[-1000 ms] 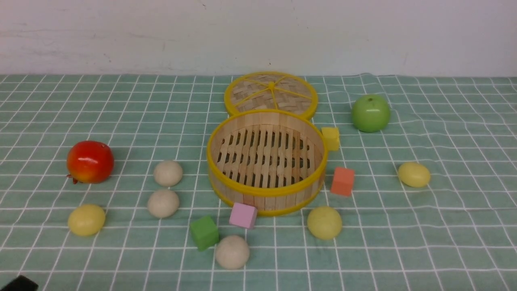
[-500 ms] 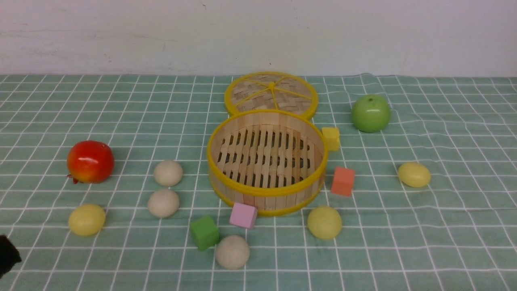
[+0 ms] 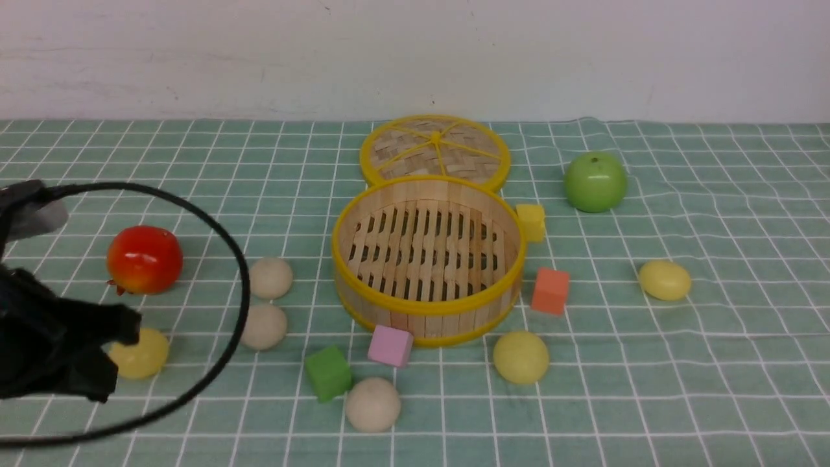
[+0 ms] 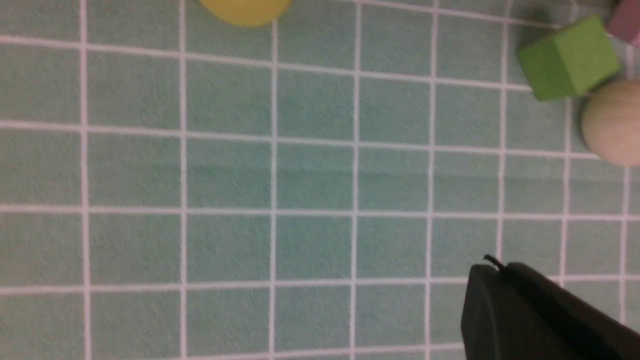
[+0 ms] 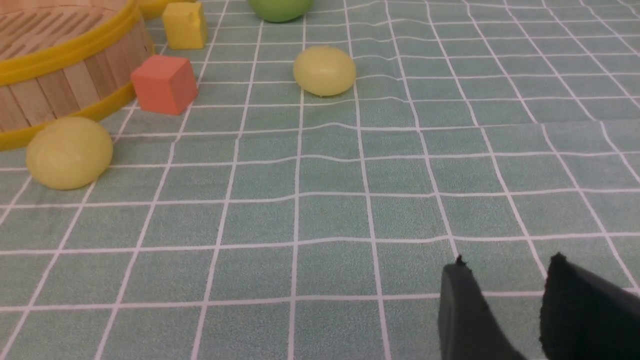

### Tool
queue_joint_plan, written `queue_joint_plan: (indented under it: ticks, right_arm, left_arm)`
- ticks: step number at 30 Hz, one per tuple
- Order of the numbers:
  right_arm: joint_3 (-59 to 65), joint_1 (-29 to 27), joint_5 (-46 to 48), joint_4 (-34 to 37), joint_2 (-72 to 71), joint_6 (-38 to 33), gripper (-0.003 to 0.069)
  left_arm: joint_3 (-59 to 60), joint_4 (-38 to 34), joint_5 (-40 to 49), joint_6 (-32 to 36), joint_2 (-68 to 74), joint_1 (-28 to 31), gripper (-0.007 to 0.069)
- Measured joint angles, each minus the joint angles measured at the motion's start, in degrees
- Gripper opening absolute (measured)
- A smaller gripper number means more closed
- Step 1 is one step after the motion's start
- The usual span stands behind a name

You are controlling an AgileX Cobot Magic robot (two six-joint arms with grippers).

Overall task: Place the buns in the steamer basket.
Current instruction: Use the left arm to grab a steamed stuffed bun

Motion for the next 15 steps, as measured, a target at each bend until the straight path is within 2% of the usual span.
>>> queue_joint_plan:
  ticks: [6, 12, 15]
  right_arm:
    - [0.0, 0.0, 0.0, 0.0, 0.0, 0.0, 0.024]
    - [0.0, 0.0, 0.0, 0.0, 0.0, 0.0, 0.024]
    - [0.0, 0.0, 0.0, 0.0, 0.0, 0.0, 0.024]
  left_arm:
    - [-6.22, 2.12, -3.76, -0.95, 12.79, 0.0, -0.0014]
    - [-7.34, 10.63, -7.35, -7.14, 17.95, 0.0, -0.0014]
    - [-7.35, 12.63, -7.83, -7.83, 19.12, 0.0, -0.0014]
